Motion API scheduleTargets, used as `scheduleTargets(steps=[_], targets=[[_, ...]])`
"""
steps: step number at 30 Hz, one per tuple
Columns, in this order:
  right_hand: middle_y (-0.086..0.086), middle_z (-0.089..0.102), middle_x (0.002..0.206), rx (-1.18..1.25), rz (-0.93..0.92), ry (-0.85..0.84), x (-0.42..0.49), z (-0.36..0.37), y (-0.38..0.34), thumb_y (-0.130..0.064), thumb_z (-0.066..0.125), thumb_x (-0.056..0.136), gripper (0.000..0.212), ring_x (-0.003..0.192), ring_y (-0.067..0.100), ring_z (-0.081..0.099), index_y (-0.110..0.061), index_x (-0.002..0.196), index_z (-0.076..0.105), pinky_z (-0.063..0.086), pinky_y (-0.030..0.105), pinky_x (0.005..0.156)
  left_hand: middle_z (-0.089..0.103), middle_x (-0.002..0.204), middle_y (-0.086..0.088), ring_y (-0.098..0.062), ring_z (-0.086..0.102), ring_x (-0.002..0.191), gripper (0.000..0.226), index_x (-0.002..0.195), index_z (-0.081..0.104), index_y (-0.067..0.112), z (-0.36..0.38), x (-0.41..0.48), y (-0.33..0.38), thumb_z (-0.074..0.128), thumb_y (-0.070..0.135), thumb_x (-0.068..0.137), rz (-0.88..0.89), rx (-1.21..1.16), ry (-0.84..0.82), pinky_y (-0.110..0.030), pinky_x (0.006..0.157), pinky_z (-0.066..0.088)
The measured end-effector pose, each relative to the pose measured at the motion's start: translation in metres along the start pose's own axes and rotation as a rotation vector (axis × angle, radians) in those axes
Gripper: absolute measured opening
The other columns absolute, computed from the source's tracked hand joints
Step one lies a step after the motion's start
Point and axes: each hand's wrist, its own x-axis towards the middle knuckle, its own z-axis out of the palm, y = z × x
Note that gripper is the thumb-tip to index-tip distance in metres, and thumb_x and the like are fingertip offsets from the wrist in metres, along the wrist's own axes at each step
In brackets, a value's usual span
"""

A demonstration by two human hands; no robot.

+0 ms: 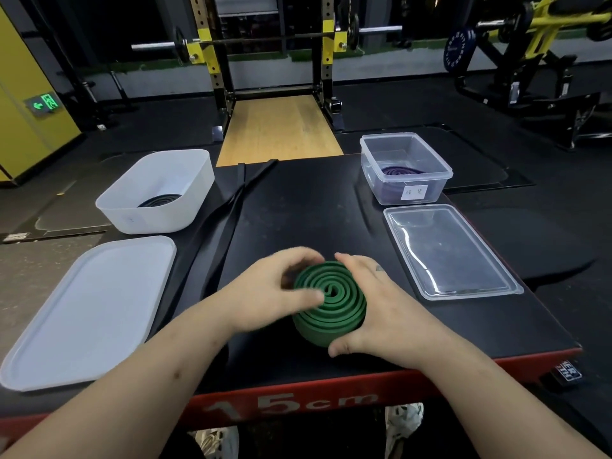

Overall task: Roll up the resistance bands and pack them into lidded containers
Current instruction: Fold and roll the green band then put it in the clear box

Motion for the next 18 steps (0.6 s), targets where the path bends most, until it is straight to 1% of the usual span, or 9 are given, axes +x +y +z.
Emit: scheduleTargets(steps=[2,4,5,8,10,13,15,17,18], targets=[[-0.032,0.013,0.153,-0.006,-0.013,0.000,0.000,-0.001,0.001,-0.058,0.094,0.050,0.134,0.138,-0.007,0.031,-0.048,0.157,0.013,0.031,0.019,0.112,0.044,0.143,0.034,0.008,0.044,0.134,0.079,0.142,0.046,0.046,-0.001,-0.017,-0.003,0.086,0.047,0.074,0.008,0.148,-0.076,-0.023,0.113,0.039],[-0.032,0.012,0.152,-0.014,-0.029,-0.003,0.000,-0.001,0.000,-0.058,0.093,0.051,0.131,0.139,-0.007,0.029,-0.046,0.157,0.018,0.030,0.019,0.114,0.024,0.140,0.052,0.022,0.026,0.136,0.094,0.148,0.033,0.053,0.003,-0.023,-0.005,0.086,0.051,0.071,0.024,0.328,-0.073,-0.010,0.112,0.025],[-0.033,0.011,0.154,-0.019,-0.035,-0.006,-0.001,-0.002,-0.001,-0.059,0.093,0.051,0.130,0.140,-0.008,0.027,-0.046,0.157,0.019,0.030,0.020,0.116,0.019,0.137,0.055,0.023,0.023,0.136,0.096,0.150,0.029,0.054,0.005,-0.024,-0.004,0.085,0.053,0.072,0.030,0.373,-0.052,-0.009,0.112,0.023],[-0.034,0.001,0.161,-0.027,-0.023,-0.025,-0.004,-0.004,-0.002,-0.061,0.092,0.053,0.127,0.142,-0.009,0.021,-0.052,0.156,0.018,0.027,0.020,0.111,0.021,0.145,0.044,0.014,0.023,0.141,0.096,0.151,0.026,0.054,0.009,-0.025,-0.005,0.080,0.057,0.072,0.044,0.390,-0.005,-0.020,0.119,0.026],[-0.033,0.001,0.162,-0.039,-0.026,-0.044,-0.005,-0.010,-0.004,-0.066,0.088,0.057,0.121,0.144,-0.007,0.021,-0.055,0.155,0.018,0.026,0.021,0.111,0.023,0.149,0.037,0.009,0.024,0.144,0.097,0.151,0.026,0.054,0.010,-0.027,-0.007,0.078,0.060,0.069,0.031,0.387,0.013,-0.023,0.120,0.027],[-0.026,0.017,0.162,-0.133,-0.061,-0.045,-0.004,-0.021,-0.011,-0.071,0.082,0.063,0.112,0.147,-0.003,0.025,-0.049,0.157,0.024,0.025,0.019,0.114,0.028,0.151,0.032,0.006,0.025,0.145,0.099,0.152,0.026,0.053,0.014,-0.028,-0.008,0.074,0.064,0.066,0.028,0.411,0.052,-0.027,0.120,0.029],[-0.026,0.033,0.152,-0.185,-0.093,-0.042,-0.002,-0.027,-0.016,-0.068,0.082,0.065,0.106,0.140,-0.004,0.033,-0.043,0.155,0.033,0.028,0.017,0.114,0.031,0.152,0.030,0.008,0.025,0.144,0.098,0.152,0.029,0.050,0.016,-0.028,-0.009,0.074,0.063,0.066,0.034,0.405,0.072,-0.028,0.120,0.030],[-0.027,0.041,0.146,-0.210,-0.122,-0.030,0.000,-0.029,-0.018,-0.068,0.083,0.063,0.104,0.136,-0.005,0.037,-0.040,0.153,0.038,0.033,0.021,0.115,0.032,0.152,0.030,0.009,0.026,0.143,0.098,0.152,0.030,0.050,0.016,-0.029,-0.011,0.074,0.062,0.066,0.030,0.390,0.087,-0.028,0.120,0.030],[-0.026,0.042,0.145,-0.219,-0.123,-0.027,0.001,-0.029,-0.017,-0.069,0.083,0.063,0.104,0.135,-0.004,0.038,-0.040,0.153,0.039,0.033,0.021,0.115,0.032,0.152,0.030,0.009,0.027,0.143,0.097,0.152,0.031,0.050,0.016,-0.030,-0.011,0.075,0.062,0.066,0.032,0.385,0.095,-0.028,0.120,0.031]])
